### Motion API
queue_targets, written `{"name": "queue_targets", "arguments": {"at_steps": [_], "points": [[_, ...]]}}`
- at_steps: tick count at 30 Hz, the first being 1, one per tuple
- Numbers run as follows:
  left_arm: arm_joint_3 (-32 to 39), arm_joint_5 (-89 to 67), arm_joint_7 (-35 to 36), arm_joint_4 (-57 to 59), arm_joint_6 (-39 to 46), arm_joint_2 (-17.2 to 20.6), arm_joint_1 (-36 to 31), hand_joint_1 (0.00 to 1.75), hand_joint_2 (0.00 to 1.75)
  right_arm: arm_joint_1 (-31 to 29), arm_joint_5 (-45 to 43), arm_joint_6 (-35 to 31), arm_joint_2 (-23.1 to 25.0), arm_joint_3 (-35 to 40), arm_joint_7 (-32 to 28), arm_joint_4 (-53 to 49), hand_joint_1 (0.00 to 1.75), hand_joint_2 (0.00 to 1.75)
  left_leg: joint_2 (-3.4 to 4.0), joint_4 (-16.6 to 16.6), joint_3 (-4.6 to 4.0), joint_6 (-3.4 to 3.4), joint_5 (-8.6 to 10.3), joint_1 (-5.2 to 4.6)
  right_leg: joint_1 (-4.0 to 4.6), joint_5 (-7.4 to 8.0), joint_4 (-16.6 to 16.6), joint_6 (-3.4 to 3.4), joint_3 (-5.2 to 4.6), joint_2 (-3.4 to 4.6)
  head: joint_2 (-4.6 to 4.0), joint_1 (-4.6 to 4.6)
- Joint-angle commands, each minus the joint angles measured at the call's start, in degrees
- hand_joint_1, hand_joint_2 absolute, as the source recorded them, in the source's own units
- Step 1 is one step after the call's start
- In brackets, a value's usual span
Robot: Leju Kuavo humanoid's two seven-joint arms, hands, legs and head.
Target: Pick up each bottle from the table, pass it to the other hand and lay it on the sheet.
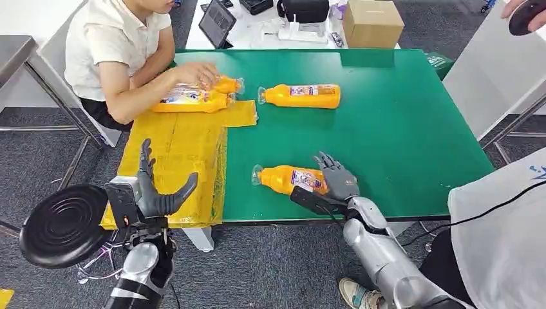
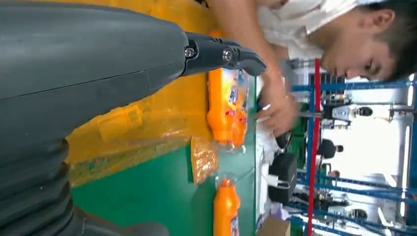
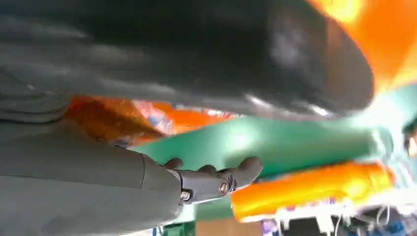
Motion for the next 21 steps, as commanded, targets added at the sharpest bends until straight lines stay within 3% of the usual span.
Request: {"name": "queue_targets", "arguments": {"at_steps": [1, 2, 3, 11, 21], "points": [[-1.05, -0.01, 0.76, 2.44, -0.15, 0.75, -1.28, 0.0, 1.75, -4.54, 1.71, 6.03, 0.13, 7.01, 3.96, 7.01, 0.0, 0.0, 0.06, -0.05, 0.23, -0.07, -0.06, 0.03, 0.04, -0.05, -0.06, -0.09, 0.21, 0.01, 0.0, 0.02], [-0.92, -0.1, 0.79, 2.26, -0.18, 0.64, -1.21, 0.0, 1.75, -4.83, 1.74, 7.23, -0.09, 7.55, 4.83, 7.28, 0.0, 0.0, 0.04, -0.05, 0.16, -0.05, -0.03, 0.01, 0.02, -0.04, -0.05, -0.07, 0.14, 0.01, 0.0, 0.02], [-0.93, -0.11, 0.8, 2.25, -0.18, 0.62, -1.22, 0.0, 1.75, -4.95, 1.71, 7.26, -0.18, 7.51, 4.81, 7.26, 0.0, 1.75, 0.05, -0.04, 0.3, -0.1, -0.09, 0.05, 0.06, -0.09, -0.07, -0.13, 0.29, -0.01, 0.0, 0.02], [-1.14, -0.99, 0.62, -0.67, 0.01, 0.67, 0.08, 0.0, 1.75, -5.08, 2.17, 6.19, -0.4, 9.26, 6.2, 6.58, 0.0, 1.75, 0.03, -0.02, 0.33, -0.11, -0.1, 0.06, 0.07, -0.11, -0.06, -0.15, 0.32, -0.03, 0.0, 0.0], [-1.6, 7.21, 4.04, -3.86, -7.04, 1.54, 2.43, 0.0, 1.75, -4.93, 3.87, 5.24, -1.42, 11.22, 8.21, 5.64, 0.0, 1.75, 0.01, -0.02, 0.36, -0.11, -0.11, 0.07, 0.08, -0.12, -0.06, -0.15, 0.36, -0.05, 0.0, 0.02]]}}
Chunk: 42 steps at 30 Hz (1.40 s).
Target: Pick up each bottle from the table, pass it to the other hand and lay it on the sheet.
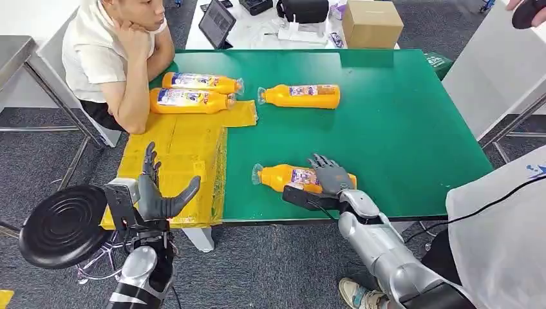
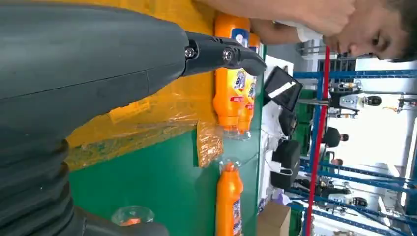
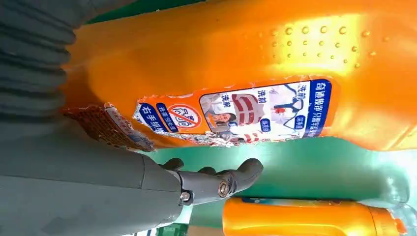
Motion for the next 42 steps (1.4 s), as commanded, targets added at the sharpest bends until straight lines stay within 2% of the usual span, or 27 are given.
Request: {"name": "queue_targets", "arguments": {"at_steps": [1, 3, 4, 6, 14, 15, 19, 20, 22, 26, 28, 32, 39, 42], "points": [[-1.74, 5.87, 2.28, -2.04, -4.41, 1.91, 0.92, 0.0, 1.75, -1.46, 1.48, 0.09, -1.43, 4.84, 1.43, 2.76, 0.0, 1.75, 0.0, -0.03, 0.35, -0.12, -0.13, 0.06, 0.08, -0.14, -0.03, -0.16, 0.36, -0.08, 0.0, 0.02], [-2.02, 5.85, 2.28, -2.46, -4.4, 2.04, 1.06, 0.0, 1.75, -1.7, 1.54, 0.08, -1.76, 5.13, 1.31, 2.22, 0.0, 1.75, 0.09, -0.07, 0.61, -0.2, -0.22, 0.09, 0.12, -0.22, -0.05, -0.26, 0.58, -0.02, 0.0, 0.02], [-2.08, 5.86, 2.28, -2.69, -4.4, 2.0, 1.1, 0.0, 1.75, -1.89, 1.51, 0.13, -1.73, 5.1, 1.47, 2.03, 0.0, 1.75, 0.04, -0.02, 0.19, -0.08, -0.07, 0.03, 0.04, -0.07, -0.02, -0.1, 0.19, 0.0, 0.0, 0.02], [-2.01, 6.65, 2.63, -2.81, -4.49, 1.92, 1.18, 0.0, 1.75, -2.08, 1.78, 0.67, -1.75, 5.53, 1.96, 1.77, 0.0, 1.75, 0.02, -0.02, 0.11, -0.06, -0.04, 0.02, 0.03, -0.04, -0.02, -0.08, 0.12, -0.02, 0.0, 0.02], [-1.29, 8.6, 3.57, -3.54, -5.26, 2.3, 2.5, 0.0, 1.75, -3.03, 2.75, 6.26, -4.46, 8.46, 4.78, 2.12, 0.0, 1.75, 0.03, -0.04, 0.44, -0.14, -0.17, 0.05, 0.07, -0.19, -0.02, -0.19, 0.44, -0.05, 0.0, 0.02], [-1.29, 8.6, 3.57, -3.54, -5.26, 2.3, 2.5, 0.0, 1.75, -3.03, 2.75, 6.26, -4.46, 8.46, 4.78, 2.12, 0.0, 1.75, -0.04, -0.04, 0.2, -0.07, -0.05, 0.02, 0.03, -0.08, -0.03, -0.09, 0.22, -0.08, 0.0, 0.02], [-0.7, 9.94, 4.12, -4.03, -6.23, 2.39, 3.06, 0.0, 1.75, -1.57, 2.78, 4.57, -7.1, 8.69, 6.91, -1.58, 0.0, 1.75, -0.12, -0.05, 0.39, -0.11, -0.13, 0.06, 0.08, -0.17, -0.07, -0.15, 0.45, -0.17, 0.0, 0.0], [-0.55, 10.96, 4.64, -4.07, -6.97, 2.4, 3.13, 0.0, 1.75, -1.4, 2.81, 4.5, -7.48, 8.51, 7.43, -2.18, 0.0, 1.75, -0.15, -0.05, 0.21, -0.07, -0.05, 0.04, 0.05, -0.09, -0.06, -0.09, 0.28, -0.17, 0.0, 0.02], [0.34, 16.06, 6.58, -5.43, -10.19, 3.16, 4.69, 0.0, 1.75, -0.94, 3.62, 4.6, -9.21, 8.77, 8.12, -4.47, 0.0, 1.75, -0.09, -0.05, 0.22, -0.07, -0.06, 0.02, 0.03, -0.08, -0.06, -0.09, 0.27, -0.11, 0.0, 0.02], [1.13, 17.85, 6.96, -6.6, -9.97, 2.96, 5.75, 0.0, 1.75, 0.8, 3.65, 5.8, -11.45, 7.83, 9.21, -7.28, 0.0, 1.75, -0.13, -0.05, 0.22, -0.07, -0.06, 0.0, 0.02, -0.1, -0.05, -0.1, 0.28, -0.16, 0.0, 0.02], [1.17, 17.86, 6.95, -6.63, -9.88, 3.0, 5.7, 0.0, 1.75, 1.66, 4.48, 3.92, -11.47, 7.39, 10.7, -8.27, 0.0, 1.75, -0.11, -0.06, 0.22, -0.07, -0.06, 0.0, 0.02, -0.09, -0.07, -0.1, 0.28, -0.13, 0.0, 0.0], [1.44, 17.89, 6.8, -5.76, -9.03, 2.71, 5.02, 0.0, 1.75, 2.52, 3.98, 4.9, -11.1, 6.05, 10.43, -8.7, 0.0, 1.75, -0.1, -0.06, 0.4, -0.15, -0.14, 0.06, 0.09, -0.17, -0.07, -0.18, 0.46, -0.15, 0.0, 0.02], [1.47, 17.89, 6.8, -5.57, -9.01, 2.69, 4.79, 0.0, 1.75, 2.53, 3.95, 4.89, -10.98, 6.03, 10.4, -8.59, 0.0, 1.75, -0.06, -0.03, 0.15, -0.06, -0.03, 0.02, 0.04, -0.04, -0.06, -0.08, 0.18, -0.08, 0.0, 0.02], [1.54, 18.36, 6.84, -4.66, -8.35, 2.57, 4.24, 0.0, 1.75, 2.89, 1.52, 5.92, -9.73, 4.59, 7.96, -6.42, 0.0, 1.75, -0.04, -0.04, 0.31, -0.1, -0.1, 0.04, 0.06, -0.11, -0.06, -0.13, 0.34, -0.09, 0.0, 0.02]]}}
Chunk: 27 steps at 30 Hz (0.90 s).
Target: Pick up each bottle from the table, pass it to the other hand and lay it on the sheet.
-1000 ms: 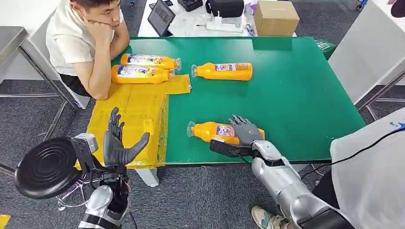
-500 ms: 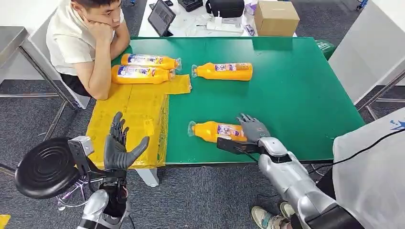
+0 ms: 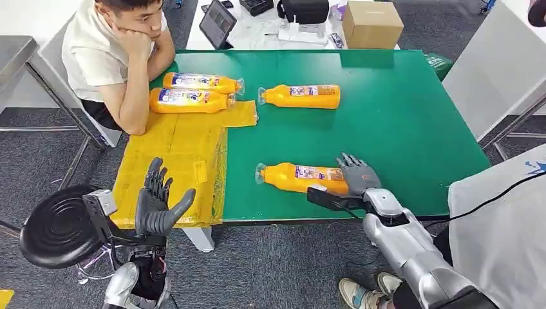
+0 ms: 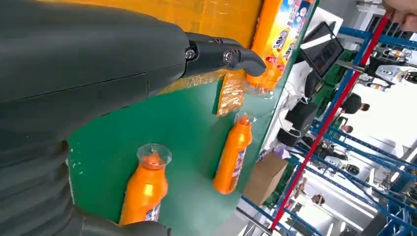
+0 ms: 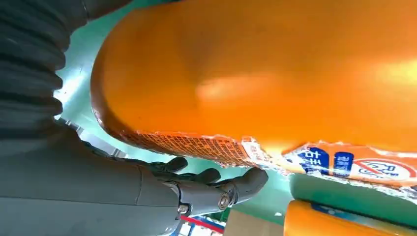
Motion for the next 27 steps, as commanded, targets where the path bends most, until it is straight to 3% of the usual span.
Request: {"name": "queue_targets", "arguments": {"at_steps": [1, 2, 3, 4, 5, 8, 13, 17, 21, 25, 27], "points": [[1.18, 0.79, 0.34, 2.61, 0.87, 0.97, -2.03, 0.0, 1.75, 0.87, -3.68, 2.04, 1.18, -1.72, -3.25, 3.26, 0.0, 1.75, 0.0, -0.06, 0.24, -0.09, -0.08, 0.05, 0.06, -0.09, -0.06, -0.12, 0.25, -0.06, 0.0, -0.02], [1.17, 1.09, 0.38, 3.1, 1.0, 0.98, -2.39, 0.0, 1.75, 0.88, -4.4, 1.47, 1.5, -1.9, -4.52, 4.32, 0.0, 1.75, 0.01, -0.08, 0.35, -0.12, -0.12, 0.06, 0.07, -0.13, -0.06, -0.16, 0.35, -0.06, 0.0, -0.02], [1.09, 1.51, 0.44, 3.7, 1.17, 1.0, -2.8, 0.0, 1.75, 1.22, -5.82, 0.38, 2.06, -2.75, -6.75, 5.48, 0.37, 1.75, -0.02, -0.07, 0.28, -0.1, -0.08, 0.07, 0.08, -0.1, -0.08, -0.14, 0.31, -0.08, 0.0, 0.0], [0.95, 1.71, 0.44, 4.54, 1.32, 1.1, -3.39, 0.0, 1.75, 1.71, -7.52, -0.61, 2.6, -3.81, -8.74, 6.51, 1.4, 1.75, -0.05, -0.1, 0.26, -0.09, -0.04, 0.06, 0.07, -0.06, -0.11, -0.11, 0.29, -0.1, 0.0, -0.02], [0.96, 1.93, 0.45, 5.27, 1.52, 0.98, -3.91, 0.0, 1.75, 2.05, -7.13, -2.25, 2.77, -3.75, -9.53, 6.94, 1.75, 1.75, -0.05, -0.11, 0.37, -0.13, -0.08, 0.08, 0.09, -0.1, -0.12, -0.16, 0.4, -0.12, 0.0, 0.0], [0.19, 2.39, 0.25, 6.53, 1.84, 1.16, -5.03, 0.0, 1.75, 2.67, -8.54, -6.12, 4.55, -5.36, -12.98, 9.44, 1.75, 1.75, -0.05, -0.12, 0.33, -0.12, -0.05, 0.06, 0.07, -0.08, -0.11, -0.15, 0.34, -0.1, 0.0, -0.02], [-0.32, 2.46, 0.15, 5.85, 1.87, 1.41, -4.64, 0.0, 1.75, 2.98, -9.42, -6.84, 5.03, -6.27, -13.89, 9.41, 1.75, 1.75, 0.05, -0.1, 0.32, -0.12, -0.07, 0.09, 0.11, -0.07, -0.12, -0.15, 0.31, -0.03, 0.0, -0.02], [-1.0, 2.72, 0.11, 6.17, 1.87, 1.65, -5.02, 0.0, 1.75, 3.43, -8.5, -9.65, 5.0, -6.31, -15.01, 9.27, 1.4, 1.75, 0.05, -0.09, 0.29, -0.09, -0.07, 0.07, 0.08, -0.08, -0.08, -0.12, 0.27, -0.06, 0.0, -0.02], [-1.42, 2.86, -0.28, 6.04, 1.68, 1.78, -5.18, 0.0, 1.75, 3.37, -8.61, -10.22, 5.29, -7.07, -15.5, 10.77, 1.43, 1.75, 0.0, -0.09, 0.32, -0.11, -0.08, 0.07, 0.08, -0.11, -0.08, -0.14, 0.31, -0.09, 0.0, 0.0], [-1.62, 3.11, -0.35, 5.67, 1.67, 1.87, -4.84, 0.0, 1.75, 3.6, -8.78, -11.53, 4.99, -8.35, -16.06, 10.53, 1.68, 1.75, 0.02, -0.08, 0.35, -0.13, -0.09, 0.09, 0.1, -0.11, -0.09, -0.16, 0.35, -0.09, 0.0, 0.0], [-1.62, 3.11, -0.35, 5.67, 1.67, 1.87, -4.84, 0.0, 1.75, 3.6, -8.78, -11.53, 4.99, -8.35, -16.06, 10.53, 1.68, 1.75, 0.01, -0.06, 0.2, -0.08, -0.04, 0.06, 0.07, -0.06, -0.07, -0.1, 0.18, -0.06, 0.0, 0.0]]}}
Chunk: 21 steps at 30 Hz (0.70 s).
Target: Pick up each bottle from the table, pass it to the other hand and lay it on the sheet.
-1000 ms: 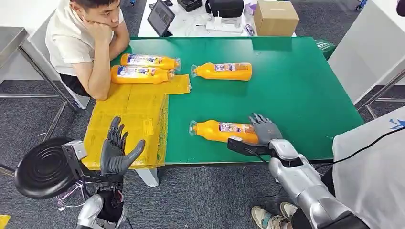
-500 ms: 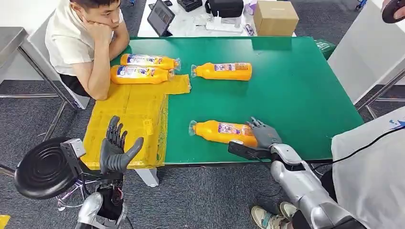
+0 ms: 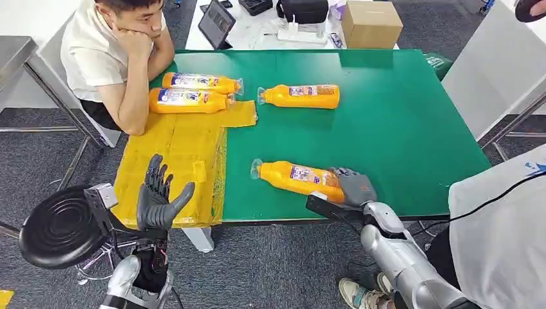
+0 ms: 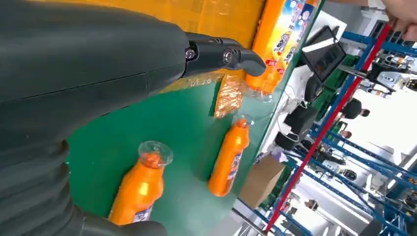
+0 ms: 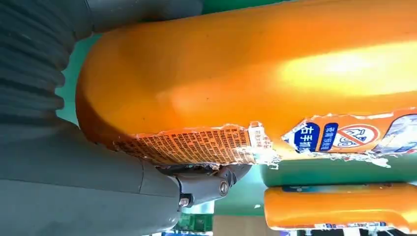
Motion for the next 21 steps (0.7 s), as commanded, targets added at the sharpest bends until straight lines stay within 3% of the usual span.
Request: {"name": "queue_targets", "arguments": {"at_steps": [1, 13, 21], "points": [[-1.38, 0.44, -0.07, 3.27, 0.03, 1.8, -2.22, 0.0, 1.75, 0.27, -0.01, -0.97, 1.32, -2.07, -0.6, 5.07, 1.68, 1.75, -0.06, -0.08, 0.29, -0.12, -0.06, 0.06, 0.07, -0.09, -0.06, -0.14, 0.31, -0.11, 0.0, -0.02], [-2.19, 0.13, -0.57, 2.52, -0.82, 2.03, -1.33, 0.0, 1.75, 1.55, -0.7, -2.56, 1.09, -3.7, -1.99, 2.46, 1.73, 1.75, -0.06, -0.08, 0.32, -0.12, -0.08, 0.06, 0.08, -0.11, -0.08, -0.14, 0.36, -0.12, 0.0, 0.0], [-5.48, -0.28, -3.5, -0.2, -11.61, 3.15, 6.16, 0.0, 1.75, 8.73, -10.07, -2.13, 3.93, -10.95, -8.94, -13.64, 1.66, 1.75, 0.07, -0.08, 0.16, -0.07, -0.08, 0.02, 0.03, -0.06, -0.05, -0.09, 0.17, 0.06, 0.0, 0.0]]}}
